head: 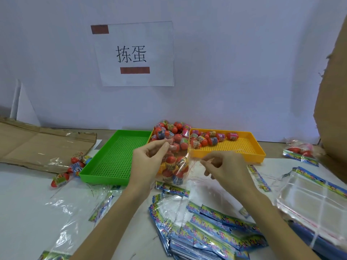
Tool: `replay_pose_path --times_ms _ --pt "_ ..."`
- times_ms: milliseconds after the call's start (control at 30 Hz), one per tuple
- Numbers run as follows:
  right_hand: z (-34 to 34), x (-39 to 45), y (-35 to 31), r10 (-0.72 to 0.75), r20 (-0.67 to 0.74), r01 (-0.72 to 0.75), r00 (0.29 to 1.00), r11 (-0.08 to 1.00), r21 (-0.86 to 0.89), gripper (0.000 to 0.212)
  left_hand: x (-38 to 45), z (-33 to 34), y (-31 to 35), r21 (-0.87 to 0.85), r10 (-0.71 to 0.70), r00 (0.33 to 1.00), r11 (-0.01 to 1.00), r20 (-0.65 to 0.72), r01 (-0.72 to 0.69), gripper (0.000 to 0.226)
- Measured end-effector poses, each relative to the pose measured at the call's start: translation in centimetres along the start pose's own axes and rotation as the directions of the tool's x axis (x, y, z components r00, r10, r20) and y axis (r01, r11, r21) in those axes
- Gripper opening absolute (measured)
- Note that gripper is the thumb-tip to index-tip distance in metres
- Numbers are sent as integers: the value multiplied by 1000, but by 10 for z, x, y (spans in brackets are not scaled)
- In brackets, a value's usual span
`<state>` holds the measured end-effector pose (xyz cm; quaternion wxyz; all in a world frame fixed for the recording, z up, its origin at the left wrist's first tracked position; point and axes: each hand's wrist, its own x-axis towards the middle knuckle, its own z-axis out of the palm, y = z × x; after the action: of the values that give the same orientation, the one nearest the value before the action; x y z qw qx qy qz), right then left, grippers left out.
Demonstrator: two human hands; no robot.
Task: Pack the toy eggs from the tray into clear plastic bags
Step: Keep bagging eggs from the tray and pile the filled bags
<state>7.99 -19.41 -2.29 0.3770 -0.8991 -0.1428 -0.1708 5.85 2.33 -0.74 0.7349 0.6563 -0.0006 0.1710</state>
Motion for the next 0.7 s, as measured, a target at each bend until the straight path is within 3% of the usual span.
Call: replay_pose_path --times_ms 67,200,267,400,533,633,700 --pt "4 -3 -4 15 12 -15 1000 999 51 16 -1 1 0 9 7 1000 1000 11 -7 15" --pt "4 -4 -10 -1 32 -3 999 992 129 10 0 1 0 -6 13 1000 1000 18 -12 15" --pt "4 -3 -13 -10 35 5 999 987 160 27 0 1 -1 -6 22 1000 1000 19 -22 15" --pt "8 -6 -23 74 -4 -70 997 952 297 28 -1 1 -2 18 46 999 999 28 -47 16" --pt "8 -10 -34 71 43 -82 997 931 357 44 0 1 -3 36 61 998 997 15 -61 13" --pt "12 -11 -35 79 10 -79 997 947 312 33 -2 3 -4 58 54 998 997 25 -56 12" --pt "12 -9 -33 147 -22 -127 989 914 385 24 -2 3 -5 54 39 999 998 32 -41 12"
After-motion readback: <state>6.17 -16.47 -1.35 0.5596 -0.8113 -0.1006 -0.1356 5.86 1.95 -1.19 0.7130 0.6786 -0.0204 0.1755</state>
